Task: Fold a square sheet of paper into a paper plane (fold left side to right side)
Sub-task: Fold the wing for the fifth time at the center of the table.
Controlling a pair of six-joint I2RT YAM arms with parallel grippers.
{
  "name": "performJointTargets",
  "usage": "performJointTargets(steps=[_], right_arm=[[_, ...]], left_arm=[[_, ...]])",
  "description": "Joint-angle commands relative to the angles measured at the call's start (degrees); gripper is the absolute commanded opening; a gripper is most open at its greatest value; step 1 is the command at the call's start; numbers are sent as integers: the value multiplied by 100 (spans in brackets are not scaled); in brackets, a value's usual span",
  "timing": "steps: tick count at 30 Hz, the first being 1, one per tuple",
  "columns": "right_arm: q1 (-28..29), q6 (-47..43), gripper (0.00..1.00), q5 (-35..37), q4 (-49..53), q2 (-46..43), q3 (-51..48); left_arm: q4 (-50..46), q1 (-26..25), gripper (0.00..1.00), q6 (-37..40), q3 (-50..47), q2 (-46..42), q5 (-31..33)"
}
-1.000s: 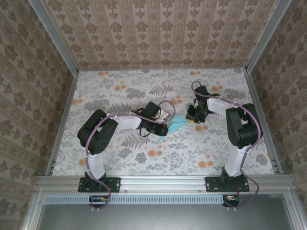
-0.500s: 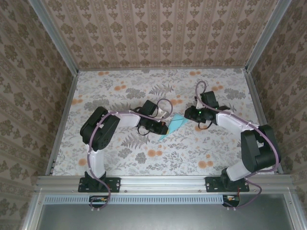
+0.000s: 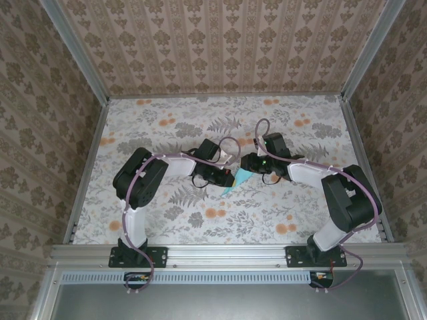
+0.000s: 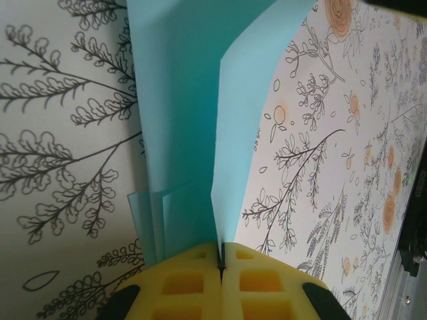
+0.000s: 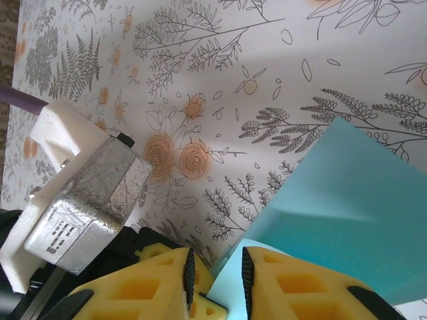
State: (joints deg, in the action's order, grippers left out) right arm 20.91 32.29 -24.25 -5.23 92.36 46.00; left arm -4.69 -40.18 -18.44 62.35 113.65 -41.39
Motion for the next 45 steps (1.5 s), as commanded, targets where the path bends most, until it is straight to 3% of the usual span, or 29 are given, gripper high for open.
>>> performJointTargets(steps=[1,12,25,38,45], right_arm=[[-3,-21,29,155,-123,8,-159],[-39,-109,30,314,149,418,47],[-115,-177,30,553,382,678,144],[-128,-205,31,801,810,745,225],[-129,-135,31,780,814,829,164]], left_arm=[[-227,59,2,-116,81,199,77],[-305,61,3,-114,150,280,17],[-401,64,15,-90,215,263,77],[-445,88,16,-86,243,214,109],[-458,172,26,-126,90,-347,169]])
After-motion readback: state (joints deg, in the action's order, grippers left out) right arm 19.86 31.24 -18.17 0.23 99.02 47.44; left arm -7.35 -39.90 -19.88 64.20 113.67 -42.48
